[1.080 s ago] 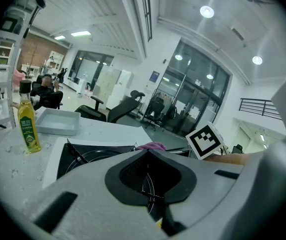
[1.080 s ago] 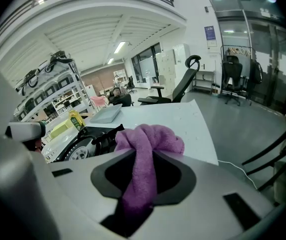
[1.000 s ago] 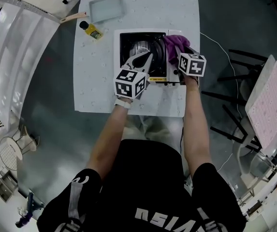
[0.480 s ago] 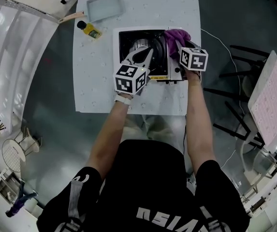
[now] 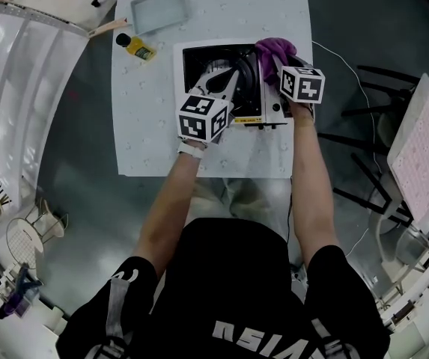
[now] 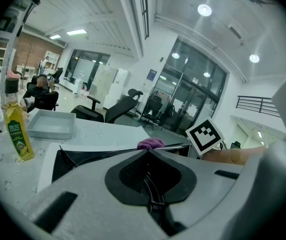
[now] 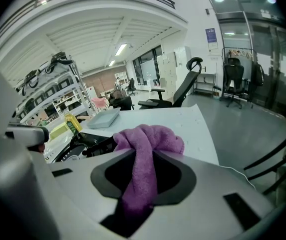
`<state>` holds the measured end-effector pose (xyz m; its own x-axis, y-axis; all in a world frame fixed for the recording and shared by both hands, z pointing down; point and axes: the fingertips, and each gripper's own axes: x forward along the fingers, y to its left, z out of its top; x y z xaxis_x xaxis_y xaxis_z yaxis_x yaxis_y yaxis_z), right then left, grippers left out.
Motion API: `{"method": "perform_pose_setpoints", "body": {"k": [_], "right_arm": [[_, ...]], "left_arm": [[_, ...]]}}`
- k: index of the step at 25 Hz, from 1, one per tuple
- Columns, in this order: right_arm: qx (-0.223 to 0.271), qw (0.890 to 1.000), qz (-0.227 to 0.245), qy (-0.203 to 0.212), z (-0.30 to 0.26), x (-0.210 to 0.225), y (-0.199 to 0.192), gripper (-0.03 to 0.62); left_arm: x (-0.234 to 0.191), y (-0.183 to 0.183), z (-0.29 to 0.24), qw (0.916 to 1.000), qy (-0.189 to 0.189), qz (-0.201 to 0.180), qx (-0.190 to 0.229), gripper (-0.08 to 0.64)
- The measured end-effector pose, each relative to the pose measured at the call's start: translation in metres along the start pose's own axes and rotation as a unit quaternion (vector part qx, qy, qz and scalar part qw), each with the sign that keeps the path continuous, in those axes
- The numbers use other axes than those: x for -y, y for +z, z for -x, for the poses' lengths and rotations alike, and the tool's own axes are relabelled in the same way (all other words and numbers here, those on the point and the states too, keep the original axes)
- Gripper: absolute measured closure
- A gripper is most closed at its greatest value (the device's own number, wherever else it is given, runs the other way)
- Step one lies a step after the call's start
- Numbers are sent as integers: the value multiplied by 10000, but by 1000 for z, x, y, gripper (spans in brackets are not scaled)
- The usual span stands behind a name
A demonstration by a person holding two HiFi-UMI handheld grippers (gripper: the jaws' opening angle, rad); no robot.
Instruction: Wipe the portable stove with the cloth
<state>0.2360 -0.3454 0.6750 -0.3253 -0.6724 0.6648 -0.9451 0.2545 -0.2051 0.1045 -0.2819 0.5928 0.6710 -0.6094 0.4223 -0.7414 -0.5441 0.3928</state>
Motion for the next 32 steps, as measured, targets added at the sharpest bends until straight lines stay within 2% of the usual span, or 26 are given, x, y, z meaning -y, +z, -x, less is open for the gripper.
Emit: {"method": "perform_pose_setpoints", "body": {"k": [21, 32], "right_arm": [[68, 9997, 209, 88, -22, 6, 23, 497], [-278, 9949, 898, 377, -42, -4, 42, 497]], "left_arm": [[-17, 6, -12, 10000, -71, -40, 42, 554], [-44, 20, -2, 9999, 65, 3, 147, 554]]}}
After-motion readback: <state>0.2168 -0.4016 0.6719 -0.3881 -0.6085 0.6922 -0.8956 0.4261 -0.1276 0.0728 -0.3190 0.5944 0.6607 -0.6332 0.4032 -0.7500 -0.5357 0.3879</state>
